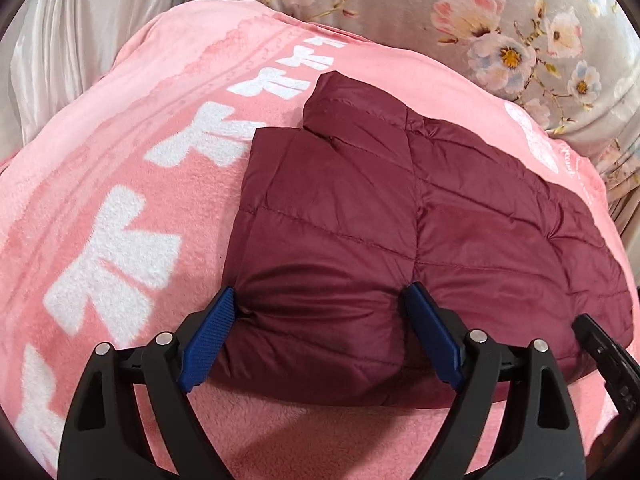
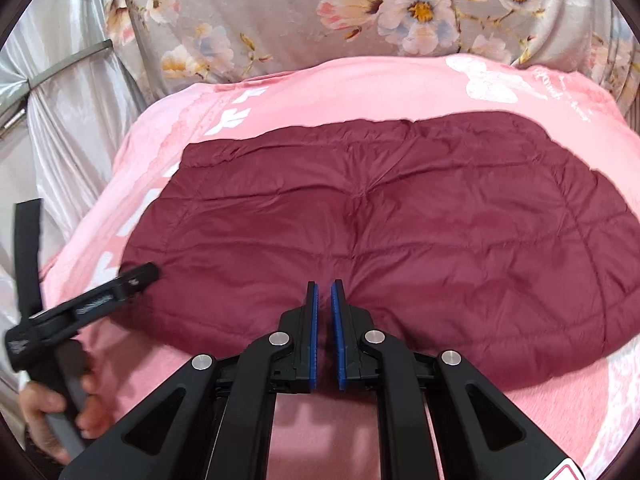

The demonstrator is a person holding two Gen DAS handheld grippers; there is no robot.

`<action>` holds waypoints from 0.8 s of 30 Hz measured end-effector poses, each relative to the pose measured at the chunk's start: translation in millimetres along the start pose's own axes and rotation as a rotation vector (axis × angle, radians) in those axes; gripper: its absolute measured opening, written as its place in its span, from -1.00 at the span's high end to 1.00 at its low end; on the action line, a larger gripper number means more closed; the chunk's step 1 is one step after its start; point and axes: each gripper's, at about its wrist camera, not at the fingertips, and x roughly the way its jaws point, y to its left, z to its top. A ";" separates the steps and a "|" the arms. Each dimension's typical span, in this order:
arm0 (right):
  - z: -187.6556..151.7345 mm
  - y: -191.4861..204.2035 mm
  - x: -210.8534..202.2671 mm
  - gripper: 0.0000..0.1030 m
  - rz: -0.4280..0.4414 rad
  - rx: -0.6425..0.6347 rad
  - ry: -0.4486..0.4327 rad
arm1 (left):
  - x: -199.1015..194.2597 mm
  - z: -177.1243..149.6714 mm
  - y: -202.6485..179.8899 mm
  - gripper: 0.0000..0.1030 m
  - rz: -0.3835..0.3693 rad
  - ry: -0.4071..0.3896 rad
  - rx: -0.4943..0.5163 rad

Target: Fold large clothes

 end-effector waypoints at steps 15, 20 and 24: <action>-10.8 0.2 16.0 0.83 -0.020 -0.024 0.008 | -22.4 -18.0 81.0 -0.65 -0.212 0.020 -0.404; -11.9 2.1 -8.4 0.80 0.001 0.010 -0.026 | -14.0 -9.6 74.3 -0.67 -0.258 0.032 -0.428; -17.2 1.3 -18.0 0.80 0.006 0.008 -0.016 | -10.7 -6.4 68.4 -0.67 -0.279 0.038 -0.438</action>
